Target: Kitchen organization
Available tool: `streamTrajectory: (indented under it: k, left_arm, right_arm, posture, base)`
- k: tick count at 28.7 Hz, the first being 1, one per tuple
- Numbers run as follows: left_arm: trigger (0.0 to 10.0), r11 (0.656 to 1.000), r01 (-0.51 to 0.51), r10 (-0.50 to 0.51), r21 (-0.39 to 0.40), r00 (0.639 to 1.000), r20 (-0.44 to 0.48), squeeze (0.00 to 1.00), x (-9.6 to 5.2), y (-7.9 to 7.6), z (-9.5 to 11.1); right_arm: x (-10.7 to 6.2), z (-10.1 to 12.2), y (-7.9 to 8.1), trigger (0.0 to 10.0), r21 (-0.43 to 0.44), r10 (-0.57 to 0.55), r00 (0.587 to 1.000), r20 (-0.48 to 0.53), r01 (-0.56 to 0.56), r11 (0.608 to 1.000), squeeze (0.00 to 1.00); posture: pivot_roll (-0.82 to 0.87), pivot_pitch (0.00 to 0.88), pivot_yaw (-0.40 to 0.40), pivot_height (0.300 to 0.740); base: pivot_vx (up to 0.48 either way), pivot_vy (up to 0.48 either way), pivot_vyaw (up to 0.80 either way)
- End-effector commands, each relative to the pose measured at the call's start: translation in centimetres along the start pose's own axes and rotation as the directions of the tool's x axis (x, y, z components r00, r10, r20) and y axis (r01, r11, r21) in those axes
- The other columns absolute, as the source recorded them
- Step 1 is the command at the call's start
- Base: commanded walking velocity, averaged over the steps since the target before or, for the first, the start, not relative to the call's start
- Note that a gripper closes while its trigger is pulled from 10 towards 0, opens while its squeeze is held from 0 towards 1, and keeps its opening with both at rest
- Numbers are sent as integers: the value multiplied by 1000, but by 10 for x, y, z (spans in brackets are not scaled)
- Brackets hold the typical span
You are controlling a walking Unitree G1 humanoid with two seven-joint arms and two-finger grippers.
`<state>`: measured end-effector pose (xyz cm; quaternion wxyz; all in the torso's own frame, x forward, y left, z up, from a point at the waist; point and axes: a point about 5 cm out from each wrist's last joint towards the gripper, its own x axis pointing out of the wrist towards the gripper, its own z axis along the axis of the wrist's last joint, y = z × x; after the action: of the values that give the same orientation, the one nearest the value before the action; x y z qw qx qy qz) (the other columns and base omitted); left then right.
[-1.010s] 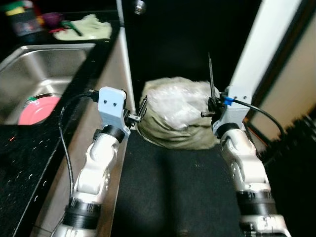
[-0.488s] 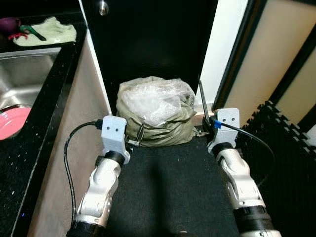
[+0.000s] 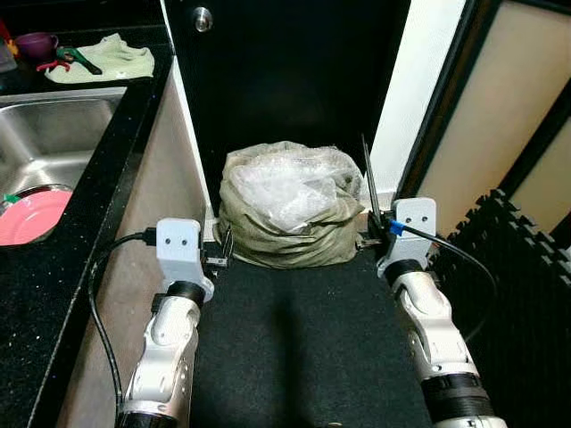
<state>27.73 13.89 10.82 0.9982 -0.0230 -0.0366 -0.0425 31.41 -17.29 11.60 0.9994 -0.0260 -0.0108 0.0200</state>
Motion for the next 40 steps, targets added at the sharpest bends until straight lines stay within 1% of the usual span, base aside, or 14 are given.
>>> streamTrajectory:
  k: [1,3,12,23,31,34,40]
  left_arm:
    - [10000,1000,5,-5,1,1000,2,0,-2,0,-2]
    - [10000,1000,8,-8,2,1000,2,0,-2,0,-2]
    - [10000,999,52,-52,14,999,2,0,-1,-5,-1]
    - [10000,996,81,-81,22,997,5,0,-1,-10,0]
    - [10000,995,95,-95,24,995,8,0,-2,-12,1]
    - [10000,995,96,-97,24,995,7,0,-2,-13,1]
    - [10000,995,98,-98,23,995,8,0,-2,-14,2]
  right_arm:
    - [-1,-3,-3,10000,28,-27,1000,-3,27,999,0]
    - [-1,-3,-4,10000,31,-30,1000,-7,31,999,0]
    - [-2,-4,-5,10000,33,-49,999,-7,50,998,0]
    - [-3,-5,-8,10000,39,-65,998,-5,65,997,0]
    - [-3,-5,-9,10000,38,-69,998,-13,69,997,0]
    - [-3,-5,-10,10000,43,-73,997,-10,73,996,0]
    - [-4,-5,-10,10000,36,-69,998,-10,70,997,0]
  posture:
    - [-26,27,31,740]
    - [-26,27,31,740]
    - [-26,43,34,740]
    - [-30,55,37,740]
    - [-31,61,36,740]
    - [-32,63,35,740]
    - [-34,66,33,740]
  base:
    - [300,0,0]
    - [300,0,0]
    - [300,0,-699]
    - [300,0,0]
    - [300,0,-730]
    - [304,0,-431]
    - [299,0,0]
